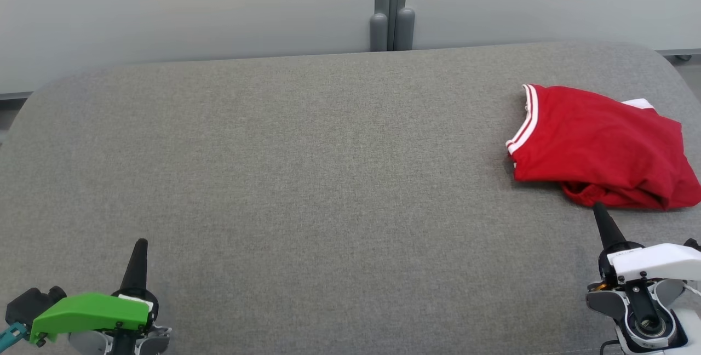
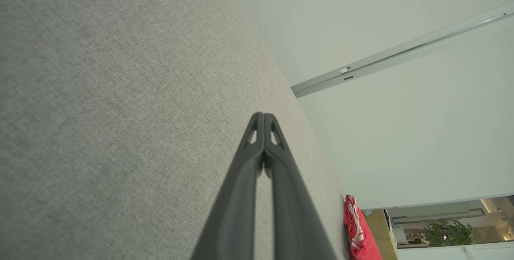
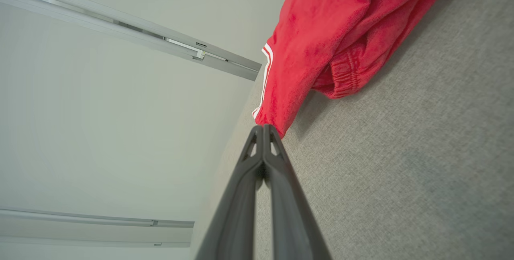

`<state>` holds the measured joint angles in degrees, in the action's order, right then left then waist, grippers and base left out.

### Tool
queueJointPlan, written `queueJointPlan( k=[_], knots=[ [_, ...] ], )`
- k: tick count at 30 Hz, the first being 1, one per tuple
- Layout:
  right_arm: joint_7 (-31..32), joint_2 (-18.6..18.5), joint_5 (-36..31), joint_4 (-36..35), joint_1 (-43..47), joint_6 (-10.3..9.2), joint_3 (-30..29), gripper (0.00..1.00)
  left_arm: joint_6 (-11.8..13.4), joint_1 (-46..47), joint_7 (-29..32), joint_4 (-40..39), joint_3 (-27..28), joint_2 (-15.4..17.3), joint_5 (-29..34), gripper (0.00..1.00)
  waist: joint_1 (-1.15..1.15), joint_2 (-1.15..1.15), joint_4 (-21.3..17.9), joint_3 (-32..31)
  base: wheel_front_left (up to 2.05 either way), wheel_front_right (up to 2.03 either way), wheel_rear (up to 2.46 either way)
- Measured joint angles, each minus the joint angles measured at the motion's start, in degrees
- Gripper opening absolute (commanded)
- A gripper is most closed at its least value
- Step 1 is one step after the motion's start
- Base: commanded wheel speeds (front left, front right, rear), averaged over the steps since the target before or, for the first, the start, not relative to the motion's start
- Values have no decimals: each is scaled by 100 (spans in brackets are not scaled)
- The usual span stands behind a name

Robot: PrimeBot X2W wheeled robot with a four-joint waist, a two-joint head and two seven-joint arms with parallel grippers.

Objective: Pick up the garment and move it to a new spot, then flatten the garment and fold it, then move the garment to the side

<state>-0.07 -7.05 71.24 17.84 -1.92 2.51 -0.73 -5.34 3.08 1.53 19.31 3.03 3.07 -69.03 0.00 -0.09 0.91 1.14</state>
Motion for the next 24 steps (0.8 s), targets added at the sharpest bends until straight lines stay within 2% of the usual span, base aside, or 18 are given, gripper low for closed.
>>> queueJointPlan(
  k=[24],
  knots=[
    [463,352,1471,-79,-117,304,-488,0,-85,46,406,-186,155,-49,-1625,0,0,0,-67,-74,0,0,0]
  ],
)
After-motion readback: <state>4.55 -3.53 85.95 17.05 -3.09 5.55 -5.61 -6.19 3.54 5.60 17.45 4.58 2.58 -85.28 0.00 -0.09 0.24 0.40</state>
